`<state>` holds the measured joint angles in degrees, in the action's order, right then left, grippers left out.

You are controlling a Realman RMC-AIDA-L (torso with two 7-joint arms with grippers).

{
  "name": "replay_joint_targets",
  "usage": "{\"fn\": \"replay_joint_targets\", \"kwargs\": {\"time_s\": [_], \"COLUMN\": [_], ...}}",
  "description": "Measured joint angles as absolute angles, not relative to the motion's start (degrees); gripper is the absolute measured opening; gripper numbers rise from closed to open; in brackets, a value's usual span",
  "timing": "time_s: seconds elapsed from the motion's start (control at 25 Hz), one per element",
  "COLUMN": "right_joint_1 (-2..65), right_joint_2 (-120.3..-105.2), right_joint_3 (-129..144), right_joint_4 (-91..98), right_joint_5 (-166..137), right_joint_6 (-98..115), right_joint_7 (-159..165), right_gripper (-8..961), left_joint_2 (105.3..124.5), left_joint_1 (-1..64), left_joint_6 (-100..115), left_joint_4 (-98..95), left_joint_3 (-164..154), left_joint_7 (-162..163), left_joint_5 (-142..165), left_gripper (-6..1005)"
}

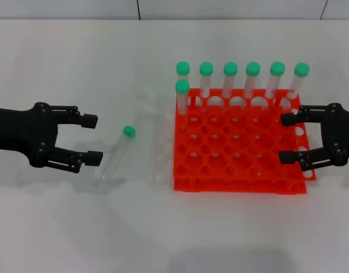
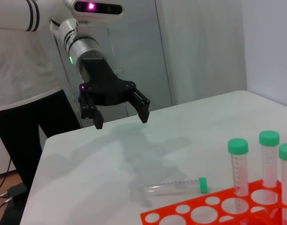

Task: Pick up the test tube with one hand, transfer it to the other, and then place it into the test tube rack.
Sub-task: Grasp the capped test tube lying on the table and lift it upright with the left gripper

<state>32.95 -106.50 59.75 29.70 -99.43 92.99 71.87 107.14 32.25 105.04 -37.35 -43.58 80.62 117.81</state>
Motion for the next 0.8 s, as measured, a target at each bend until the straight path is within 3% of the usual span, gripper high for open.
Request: {"fn": "replay_joint_targets", "kwargs": {"time_s": [0.52, 0.8], "right_joint_1": [32.4, 30.9], "right_joint_2": [-106.94, -107.42], "right_joint_3": [59.5, 58.8], "right_joint_4": [30.2, 32.3], "right_joint_5": [-99.0, -98.9], "right_joint_6": [92.4, 92.4], "right_joint_7": [71.2, 70.9], "right_gripper": [869, 870], "left_joint_2": [107.64, 111.03], "left_joint_1": [32.3, 31.2], "left_joint_6": [104.6, 105.2], "left_joint_4": [-38.8, -51.5], "left_joint_3": [-43.6, -43.6], "left_joint_7": [83.5, 103.6], "left_joint_5": [117.9, 119.5], "left_gripper": [875, 875]}}
